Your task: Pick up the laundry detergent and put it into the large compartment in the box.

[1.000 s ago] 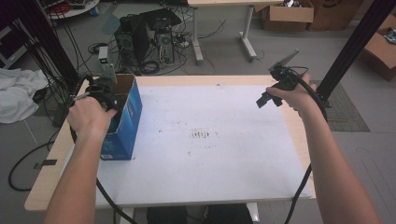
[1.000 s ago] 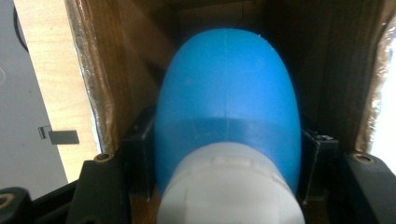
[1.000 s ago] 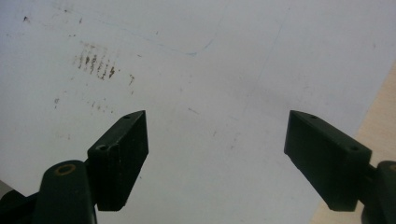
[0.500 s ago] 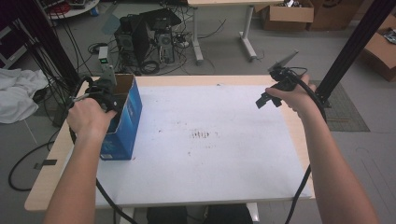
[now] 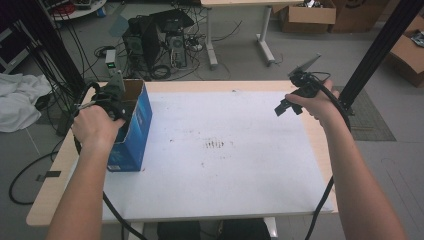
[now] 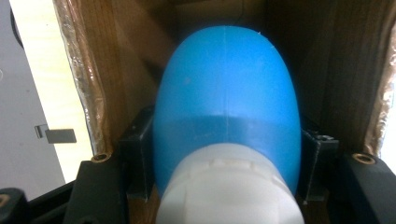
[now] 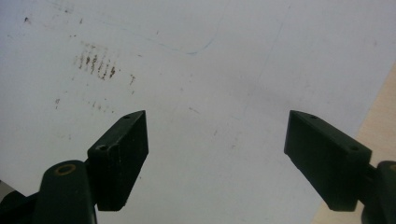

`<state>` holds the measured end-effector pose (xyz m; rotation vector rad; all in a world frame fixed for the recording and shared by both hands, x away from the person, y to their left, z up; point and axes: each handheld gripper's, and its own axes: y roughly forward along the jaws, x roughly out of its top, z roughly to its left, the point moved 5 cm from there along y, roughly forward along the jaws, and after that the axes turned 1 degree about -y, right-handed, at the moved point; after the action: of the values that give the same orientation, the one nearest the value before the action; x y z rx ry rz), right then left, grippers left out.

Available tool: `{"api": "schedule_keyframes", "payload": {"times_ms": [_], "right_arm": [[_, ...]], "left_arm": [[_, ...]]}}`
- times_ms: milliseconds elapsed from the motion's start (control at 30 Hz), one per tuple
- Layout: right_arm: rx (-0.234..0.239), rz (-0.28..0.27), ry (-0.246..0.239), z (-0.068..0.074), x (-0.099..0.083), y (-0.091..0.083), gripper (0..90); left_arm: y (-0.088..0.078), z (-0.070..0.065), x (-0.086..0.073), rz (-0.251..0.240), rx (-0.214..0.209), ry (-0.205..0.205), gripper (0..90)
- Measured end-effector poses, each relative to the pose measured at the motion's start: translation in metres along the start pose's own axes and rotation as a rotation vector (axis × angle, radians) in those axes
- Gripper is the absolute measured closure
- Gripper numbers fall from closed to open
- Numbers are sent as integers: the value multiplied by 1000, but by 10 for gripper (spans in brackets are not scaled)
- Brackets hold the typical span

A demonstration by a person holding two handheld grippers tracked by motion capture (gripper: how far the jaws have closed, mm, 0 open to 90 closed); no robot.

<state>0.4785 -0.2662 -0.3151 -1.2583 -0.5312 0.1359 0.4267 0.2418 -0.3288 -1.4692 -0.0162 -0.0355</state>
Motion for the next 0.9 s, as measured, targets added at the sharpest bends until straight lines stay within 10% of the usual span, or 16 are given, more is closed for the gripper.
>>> {"api": "schedule_keyframes", "payload": {"times_ms": [533,900], "right_arm": [[3,-4,-6,2,0,-1,219],[4,-9,-14,8,1,-6,222]], "left_arm": [[-14,1,-4,-3,29,1,264],[-61,-12,-10,-70,58,81,216]]}}
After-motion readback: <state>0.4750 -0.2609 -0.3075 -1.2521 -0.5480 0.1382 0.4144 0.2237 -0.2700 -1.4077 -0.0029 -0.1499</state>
